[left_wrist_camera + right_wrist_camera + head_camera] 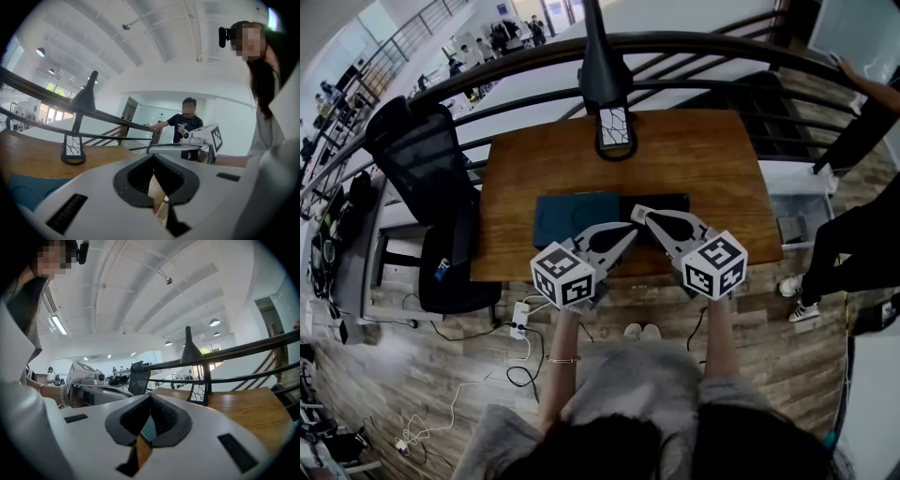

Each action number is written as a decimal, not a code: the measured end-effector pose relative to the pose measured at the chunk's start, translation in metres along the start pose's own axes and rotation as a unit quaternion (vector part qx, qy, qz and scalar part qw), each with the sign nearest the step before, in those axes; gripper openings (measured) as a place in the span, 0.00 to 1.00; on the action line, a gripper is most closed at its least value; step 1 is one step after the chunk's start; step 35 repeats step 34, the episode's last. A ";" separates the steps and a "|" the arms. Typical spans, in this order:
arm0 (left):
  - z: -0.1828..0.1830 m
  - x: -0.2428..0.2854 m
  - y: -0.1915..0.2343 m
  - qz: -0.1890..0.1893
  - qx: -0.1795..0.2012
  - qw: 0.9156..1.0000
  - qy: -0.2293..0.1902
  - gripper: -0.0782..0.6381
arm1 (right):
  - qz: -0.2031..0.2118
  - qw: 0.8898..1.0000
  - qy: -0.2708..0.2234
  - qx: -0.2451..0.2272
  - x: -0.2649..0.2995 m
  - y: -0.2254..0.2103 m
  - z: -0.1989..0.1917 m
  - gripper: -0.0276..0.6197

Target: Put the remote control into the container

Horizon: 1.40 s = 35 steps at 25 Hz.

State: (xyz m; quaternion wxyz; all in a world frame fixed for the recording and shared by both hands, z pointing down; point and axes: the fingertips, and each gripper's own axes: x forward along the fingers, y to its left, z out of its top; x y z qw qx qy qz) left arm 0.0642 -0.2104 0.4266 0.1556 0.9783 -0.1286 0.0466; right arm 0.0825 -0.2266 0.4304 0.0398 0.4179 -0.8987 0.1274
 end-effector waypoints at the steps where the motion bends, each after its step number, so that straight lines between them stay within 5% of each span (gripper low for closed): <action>1: 0.000 0.000 0.000 -0.001 0.000 1.000 0.001 0.11 | 0.000 1.000 0.002 0.000 0.001 0.000 -0.001 0.09; 35: 0.002 -0.010 -0.005 -0.038 0.006 0.999 0.003 0.11 | -0.051 0.998 -0.028 -0.035 -0.007 0.013 0.015 0.09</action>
